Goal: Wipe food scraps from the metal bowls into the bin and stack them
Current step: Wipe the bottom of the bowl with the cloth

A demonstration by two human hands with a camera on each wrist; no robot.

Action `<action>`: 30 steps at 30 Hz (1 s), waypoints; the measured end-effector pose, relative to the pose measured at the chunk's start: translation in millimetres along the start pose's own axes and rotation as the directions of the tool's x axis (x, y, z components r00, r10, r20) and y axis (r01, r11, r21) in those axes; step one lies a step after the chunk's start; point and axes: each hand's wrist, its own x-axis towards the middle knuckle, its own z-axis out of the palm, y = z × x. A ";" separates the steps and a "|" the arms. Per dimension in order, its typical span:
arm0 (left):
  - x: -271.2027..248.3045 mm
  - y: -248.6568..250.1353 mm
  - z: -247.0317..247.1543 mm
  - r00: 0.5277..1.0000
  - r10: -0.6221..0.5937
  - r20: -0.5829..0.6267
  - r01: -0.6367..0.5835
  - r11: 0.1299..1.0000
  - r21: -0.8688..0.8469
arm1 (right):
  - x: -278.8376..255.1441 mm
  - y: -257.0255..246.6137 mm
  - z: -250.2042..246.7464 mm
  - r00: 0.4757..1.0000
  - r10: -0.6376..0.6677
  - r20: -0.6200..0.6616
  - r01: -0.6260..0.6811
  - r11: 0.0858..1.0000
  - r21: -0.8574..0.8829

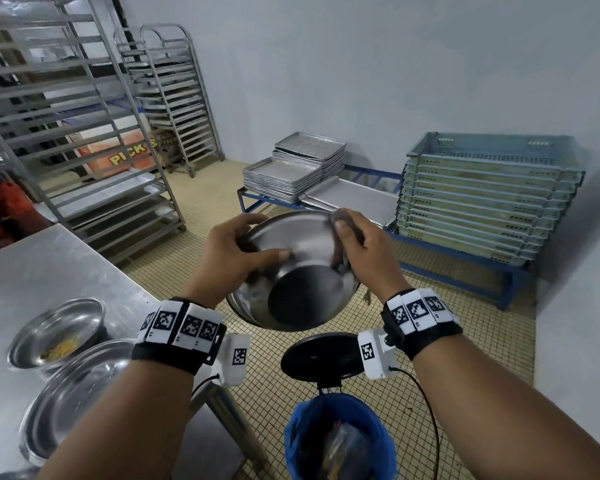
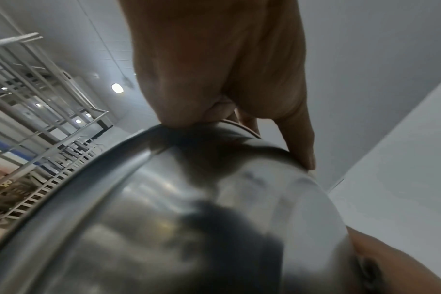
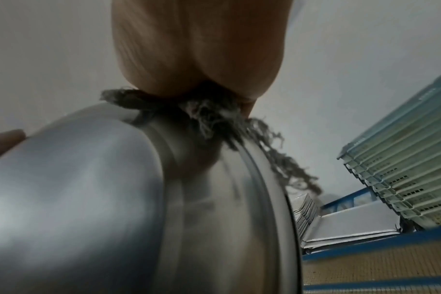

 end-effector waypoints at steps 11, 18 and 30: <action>-8.0 -4.8 2.6 0.995 -0.042 -0.090 0.028 0.989 -0.146 | 8.4 -3.3 -2.2 0.996 0.038 -0.076 -0.033 0.997 0.067; -11.5 -5.8 11.4 0.993 -0.055 -0.103 0.025 0.962 -0.271 | 9.3 -10.7 -1.6 0.996 -0.058 -0.062 0.058 0.998 -0.006; 0.6 19.3 15.9 0.990 0.050 0.130 -0.069 0.987 0.148 | 11.0 -19.8 0.0 0.965 -0.255 0.054 0.261 0.953 -0.155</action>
